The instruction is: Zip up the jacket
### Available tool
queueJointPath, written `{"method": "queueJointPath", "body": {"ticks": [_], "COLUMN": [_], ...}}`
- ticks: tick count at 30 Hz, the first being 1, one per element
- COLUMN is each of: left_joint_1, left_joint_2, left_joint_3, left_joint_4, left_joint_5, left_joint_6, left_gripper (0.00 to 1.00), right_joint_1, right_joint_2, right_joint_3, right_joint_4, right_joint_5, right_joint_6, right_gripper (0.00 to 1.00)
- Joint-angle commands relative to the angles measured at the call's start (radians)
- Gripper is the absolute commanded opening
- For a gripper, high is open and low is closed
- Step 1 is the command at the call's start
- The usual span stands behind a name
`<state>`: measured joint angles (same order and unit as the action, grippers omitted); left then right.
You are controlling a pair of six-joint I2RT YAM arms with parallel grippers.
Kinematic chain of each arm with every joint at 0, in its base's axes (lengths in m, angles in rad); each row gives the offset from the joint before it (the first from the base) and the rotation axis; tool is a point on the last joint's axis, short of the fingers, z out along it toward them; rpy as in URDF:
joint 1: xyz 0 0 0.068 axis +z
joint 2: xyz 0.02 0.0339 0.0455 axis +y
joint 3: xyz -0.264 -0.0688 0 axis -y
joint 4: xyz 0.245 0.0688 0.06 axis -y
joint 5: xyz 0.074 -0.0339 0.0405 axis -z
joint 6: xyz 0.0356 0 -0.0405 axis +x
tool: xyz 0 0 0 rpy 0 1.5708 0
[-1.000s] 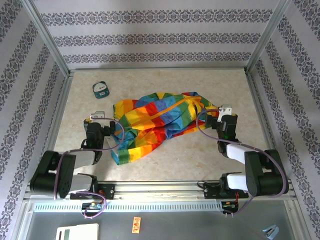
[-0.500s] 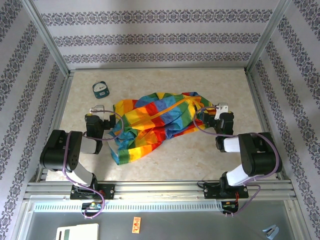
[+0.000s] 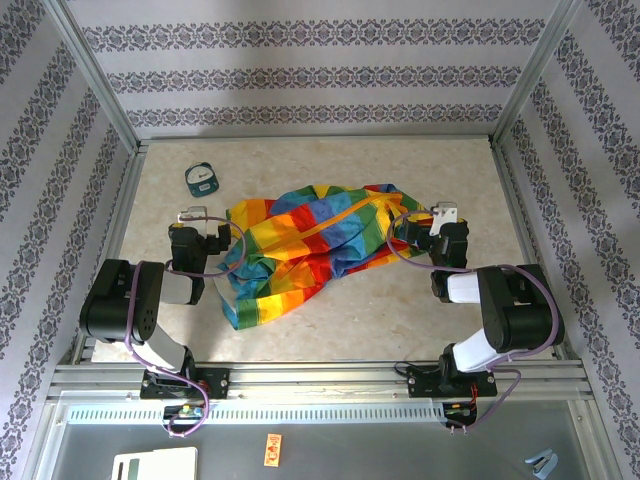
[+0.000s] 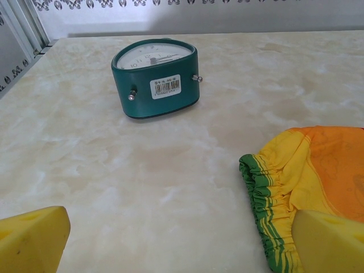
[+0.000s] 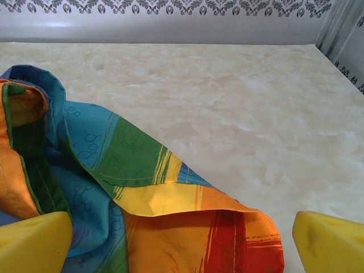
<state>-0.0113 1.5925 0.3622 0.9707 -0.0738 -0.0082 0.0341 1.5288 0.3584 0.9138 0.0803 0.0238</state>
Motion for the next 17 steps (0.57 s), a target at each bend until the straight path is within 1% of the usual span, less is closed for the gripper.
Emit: {"method": "queueJointPath", "body": {"ticks": [1,10,14,17], "left_joint_1": [0.011,0.011,0.011,0.011], "left_joint_2": [-0.005,-0.004,-0.004,-0.004], "left_joint_3": [0.011,0.012,0.027,0.027], "left_joint_4": [-0.001,-0.005,-0.032,-0.032], "left_joint_5": [0.019,0.023,0.076,0.081], "left_joint_6": [-0.02,-0.017,0.006,0.007], "left_gripper": [1.0,1.0,1.0,1.0], "right_joint_1": [-0.013,-0.01,-0.014,-0.014], "right_joint_2": [-0.004,0.001,0.005,-0.002], "right_joint_3": [0.016,0.02,0.024,0.017], "right_joint_4": [0.03,0.024,0.022,0.026], "right_joint_5": [-0.01,-0.011,-0.018,-0.018], "right_joint_6": [0.011,0.007,0.013,0.011], "right_gripper": [0.98,0.98,0.98,0.98]}}
